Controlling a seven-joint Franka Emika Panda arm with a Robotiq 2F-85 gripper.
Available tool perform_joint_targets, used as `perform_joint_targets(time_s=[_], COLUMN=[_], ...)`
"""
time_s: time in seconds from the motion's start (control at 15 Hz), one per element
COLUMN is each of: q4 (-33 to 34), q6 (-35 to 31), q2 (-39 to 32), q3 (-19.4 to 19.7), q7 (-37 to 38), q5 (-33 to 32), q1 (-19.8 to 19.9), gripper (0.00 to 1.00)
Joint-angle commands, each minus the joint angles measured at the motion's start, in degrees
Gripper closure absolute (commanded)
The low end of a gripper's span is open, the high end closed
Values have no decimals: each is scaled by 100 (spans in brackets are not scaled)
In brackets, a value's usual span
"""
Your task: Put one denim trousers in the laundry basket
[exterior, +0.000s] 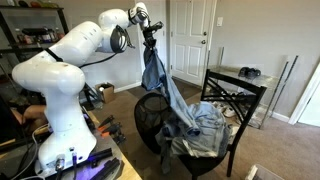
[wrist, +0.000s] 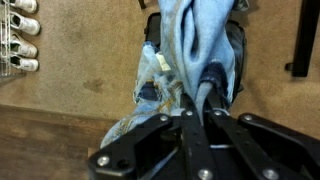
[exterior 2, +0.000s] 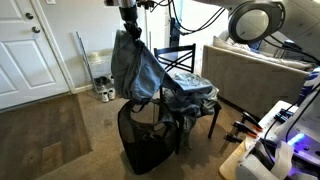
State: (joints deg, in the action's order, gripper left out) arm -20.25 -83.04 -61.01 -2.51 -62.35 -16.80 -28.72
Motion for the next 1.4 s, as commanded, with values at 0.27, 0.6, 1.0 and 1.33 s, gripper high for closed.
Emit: perform_joint_targets(time_s=[0.27, 0.6, 1.0, 1.33], q4=[71, -23, -5, -424], q6=[311, 629, 1025, 748], q2=[-392, -839, -1119, -1045], q3=[-20, -100, -97, -80], q7=[-209, -235, -288, -197], q5=[622, 895, 862, 737], q1=[871, 1257, 1197, 945], gripper=[98, 98, 98, 98])
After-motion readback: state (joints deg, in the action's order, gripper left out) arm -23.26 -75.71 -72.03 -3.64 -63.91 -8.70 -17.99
